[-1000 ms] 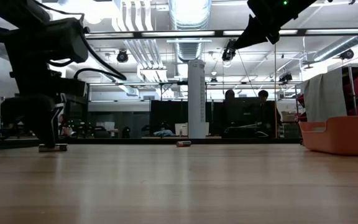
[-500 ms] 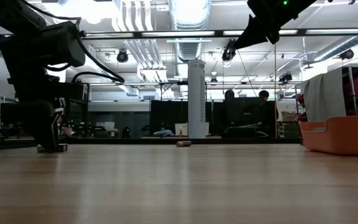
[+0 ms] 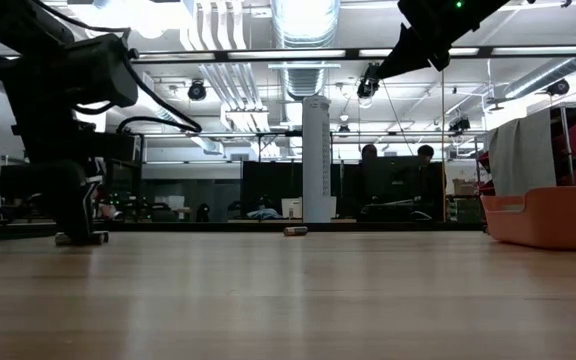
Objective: Sort batteries
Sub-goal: Put the silver battery into the blue bin
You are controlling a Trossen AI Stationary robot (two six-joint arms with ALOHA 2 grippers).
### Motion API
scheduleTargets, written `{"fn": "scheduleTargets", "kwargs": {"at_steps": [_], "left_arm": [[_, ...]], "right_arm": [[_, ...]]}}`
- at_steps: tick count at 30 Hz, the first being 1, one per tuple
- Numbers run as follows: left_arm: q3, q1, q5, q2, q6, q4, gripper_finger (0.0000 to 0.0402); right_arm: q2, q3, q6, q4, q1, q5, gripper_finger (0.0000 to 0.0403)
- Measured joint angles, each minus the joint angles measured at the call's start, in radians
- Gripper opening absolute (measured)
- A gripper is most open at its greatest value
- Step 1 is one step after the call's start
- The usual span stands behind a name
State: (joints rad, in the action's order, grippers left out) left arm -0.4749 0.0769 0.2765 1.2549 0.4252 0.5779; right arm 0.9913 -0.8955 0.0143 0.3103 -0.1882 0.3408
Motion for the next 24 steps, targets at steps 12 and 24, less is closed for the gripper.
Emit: {"fn": "scheduleTargets", "kwargs": {"at_steps": [12, 24], "left_arm": [[-0.04, 0.0, -0.014, 0.002, -0.032, 0.016, 0.0019], [-0.312, 0.004, -0.081, 0.002, -0.044, 0.296, 0.0019]], "right_arm": [[0.0, 0.0, 0.0, 0.0, 0.0, 0.0, 0.0038], [0.0, 0.0, 0.0, 0.015, 0.0, 0.0, 0.0038]]}}
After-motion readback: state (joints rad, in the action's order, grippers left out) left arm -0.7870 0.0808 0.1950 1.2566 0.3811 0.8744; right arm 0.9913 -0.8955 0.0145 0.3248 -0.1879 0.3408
